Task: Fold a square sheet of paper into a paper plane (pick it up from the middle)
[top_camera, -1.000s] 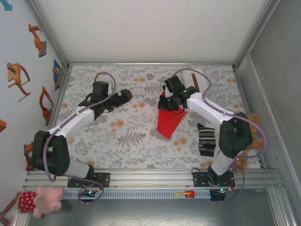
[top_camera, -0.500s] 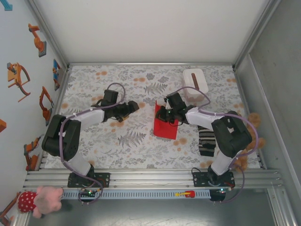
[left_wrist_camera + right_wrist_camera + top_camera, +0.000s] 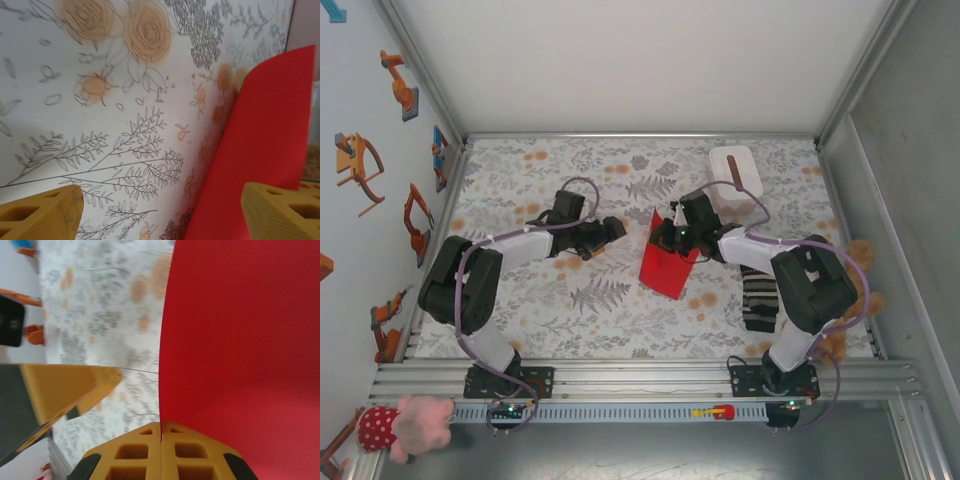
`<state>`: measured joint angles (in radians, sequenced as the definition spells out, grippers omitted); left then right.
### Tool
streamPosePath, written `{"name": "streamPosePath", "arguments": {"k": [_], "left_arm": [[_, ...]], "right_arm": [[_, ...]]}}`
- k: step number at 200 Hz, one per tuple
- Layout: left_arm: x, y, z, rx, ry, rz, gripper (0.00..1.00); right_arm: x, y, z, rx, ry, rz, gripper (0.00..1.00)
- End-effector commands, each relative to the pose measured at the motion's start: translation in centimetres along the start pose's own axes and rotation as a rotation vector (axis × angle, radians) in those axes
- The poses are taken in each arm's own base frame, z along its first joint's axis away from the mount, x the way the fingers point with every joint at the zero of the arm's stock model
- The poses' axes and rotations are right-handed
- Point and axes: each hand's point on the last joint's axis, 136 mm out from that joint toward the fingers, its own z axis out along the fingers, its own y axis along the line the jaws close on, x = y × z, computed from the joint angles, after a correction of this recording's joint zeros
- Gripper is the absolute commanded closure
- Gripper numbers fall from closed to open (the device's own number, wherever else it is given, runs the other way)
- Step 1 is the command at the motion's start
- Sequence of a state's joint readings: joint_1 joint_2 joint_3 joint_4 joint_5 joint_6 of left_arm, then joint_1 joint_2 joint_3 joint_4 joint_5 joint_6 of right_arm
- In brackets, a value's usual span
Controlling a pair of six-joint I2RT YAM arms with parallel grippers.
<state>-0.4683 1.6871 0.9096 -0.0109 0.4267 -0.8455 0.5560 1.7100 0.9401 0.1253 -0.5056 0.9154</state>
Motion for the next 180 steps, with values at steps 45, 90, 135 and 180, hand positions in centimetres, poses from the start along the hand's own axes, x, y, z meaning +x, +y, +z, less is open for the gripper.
{"name": "streamPosePath", "arguments": {"k": [45,90,135,180], "left_arm": [[-1.9,-0.6,-3.5,0.092,-0.105,-0.055,0.11],[-0.6,0.2,-2.6,0.083,-0.081,-0.071,0.11],[1.5,0.4,-1.9,0.015,-0.040,-0.019,0.13],[3.5,-0.1,-0.8,-0.034,0.030,0.054,0.16]], "right_arm": [[-0.4,5.3,0.4,-0.308,-0.022,-0.005,1.00],[1.4,1.3,1.2,-0.250,-0.044,0.031,1.00],[2.9,-2.3,1.4,-0.173,-0.057,0.072,1.00],[3.0,-3.8,2.2,-0.133,-0.056,0.124,1.00]]}}
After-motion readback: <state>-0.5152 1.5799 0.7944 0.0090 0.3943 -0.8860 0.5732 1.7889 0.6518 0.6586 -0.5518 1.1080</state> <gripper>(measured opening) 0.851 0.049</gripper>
